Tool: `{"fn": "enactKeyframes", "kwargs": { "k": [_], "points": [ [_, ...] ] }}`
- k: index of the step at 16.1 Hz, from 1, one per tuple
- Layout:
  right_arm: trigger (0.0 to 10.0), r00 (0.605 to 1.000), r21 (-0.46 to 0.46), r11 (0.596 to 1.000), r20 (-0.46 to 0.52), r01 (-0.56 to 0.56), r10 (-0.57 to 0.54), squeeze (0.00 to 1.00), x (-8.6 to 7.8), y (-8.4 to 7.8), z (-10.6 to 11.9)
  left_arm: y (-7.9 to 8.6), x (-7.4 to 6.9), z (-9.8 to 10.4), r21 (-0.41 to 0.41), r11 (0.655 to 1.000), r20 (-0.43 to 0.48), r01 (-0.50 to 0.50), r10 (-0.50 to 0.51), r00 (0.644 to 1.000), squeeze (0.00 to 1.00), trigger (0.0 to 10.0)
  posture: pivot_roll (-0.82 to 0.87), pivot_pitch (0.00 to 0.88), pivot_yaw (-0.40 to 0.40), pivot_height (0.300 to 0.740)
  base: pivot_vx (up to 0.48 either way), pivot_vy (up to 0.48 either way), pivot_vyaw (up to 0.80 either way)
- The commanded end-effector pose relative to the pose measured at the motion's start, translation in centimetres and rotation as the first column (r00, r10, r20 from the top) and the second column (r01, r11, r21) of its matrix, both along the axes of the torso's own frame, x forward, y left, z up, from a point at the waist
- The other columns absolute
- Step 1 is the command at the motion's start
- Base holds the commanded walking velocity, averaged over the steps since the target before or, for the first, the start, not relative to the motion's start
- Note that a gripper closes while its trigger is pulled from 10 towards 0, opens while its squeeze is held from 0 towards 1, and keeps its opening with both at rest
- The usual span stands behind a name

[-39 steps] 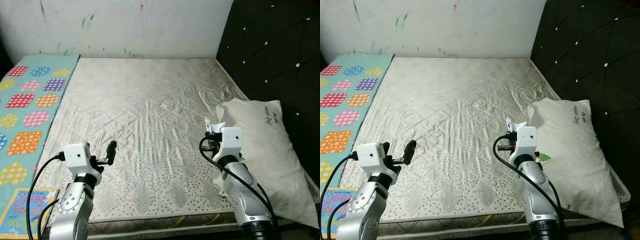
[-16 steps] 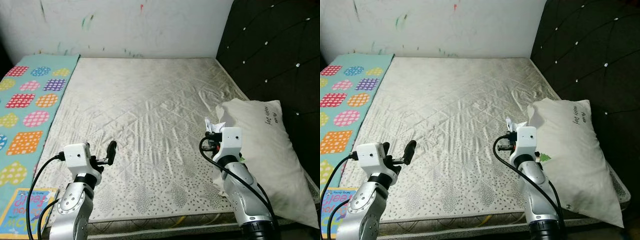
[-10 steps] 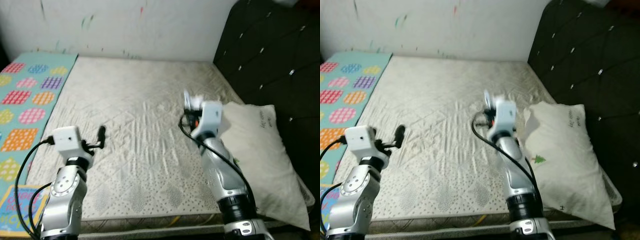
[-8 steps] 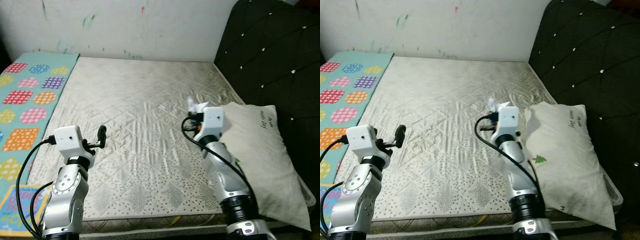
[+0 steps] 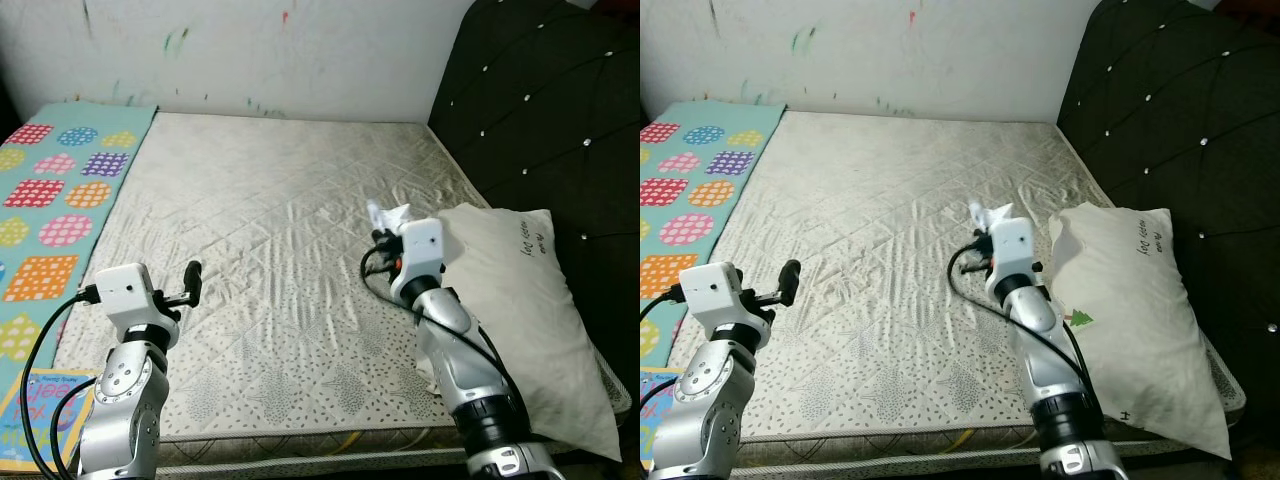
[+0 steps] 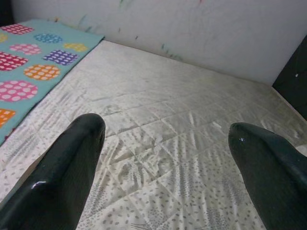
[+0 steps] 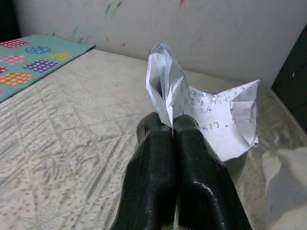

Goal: Clean up the room

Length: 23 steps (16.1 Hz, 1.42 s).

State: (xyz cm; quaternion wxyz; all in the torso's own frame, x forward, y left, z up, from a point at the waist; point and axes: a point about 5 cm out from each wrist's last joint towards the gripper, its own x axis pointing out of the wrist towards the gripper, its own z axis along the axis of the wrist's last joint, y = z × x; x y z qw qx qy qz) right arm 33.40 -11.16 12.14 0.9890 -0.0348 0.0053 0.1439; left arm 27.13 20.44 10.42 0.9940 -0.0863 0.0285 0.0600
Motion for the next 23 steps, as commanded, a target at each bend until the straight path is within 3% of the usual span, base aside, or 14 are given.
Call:
{"fn": "enactKeyframes", "kwargs": {
  "k": [1,2,6,11,16,23],
  "points": [
    [10.0,1.0,-0.012,1.0,0.015,0.013,-0.013,0.0,0.05,-0.35,0.29,-0.22,0.16,0.18,-0.011,1.0,0.012,0.008,-0.008,1.0,0.0,10.0,-0.05,0.0,-0.079,0.74,0.0,0.0,0.0],
    [10.0,0.999,0.044,0.998,-0.018,0.041,-0.04,0.0,0.04,-0.47,0.47,-0.42,0.52,0.32,0.003,1.0,0.022,0.019,-0.019,1.0,0.0,10.0,-0.06,0.0,-0.075,0.74,0.0,0.0,0.0],
    [10.0,0.998,0.092,0.995,-0.056,0.04,-0.035,0.0,0.08,-0.44,0.11,-0.57,0.69,0.54,-0.001,1.0,0.029,0.022,-0.022,0.999,0.0,10.0,-0.06,0.0,-0.077,0.74,0.0,0.0,0.0],
    [10.0,0.999,0.055,0.998,-0.035,0.009,-0.007,0.0,0.1,-0.34,0.41,-0.48,0.58,0.39,0.003,1.0,0.031,0.015,-0.015,0.999,0.0,10.0,-0.06,0.0,-0.08,0.74,0.0,0.0,0.0],
    [10.0,0.999,0.057,0.998,-0.036,0.019,-0.017,0.0,-0.01,-0.22,0.32,-0.62,0.64,0.41,0.004,1.0,0.033,0.024,-0.024,0.999,0.0,10.0,-0.06,0.0,-0.073,0.74,0.0,0.0,0.62],
    [10.0,0.999,0.066,0.997,-0.032,0.027,-0.025,0.0,0.03,-0.09,0.31,-0.62,0.91,0.52,0.001,1.0,0.041,0.03,-0.03,0.999,0.0,10.0,-0.06,0.0,-0.07,0.74,0.0,0.357,0.0]
  ]
}}
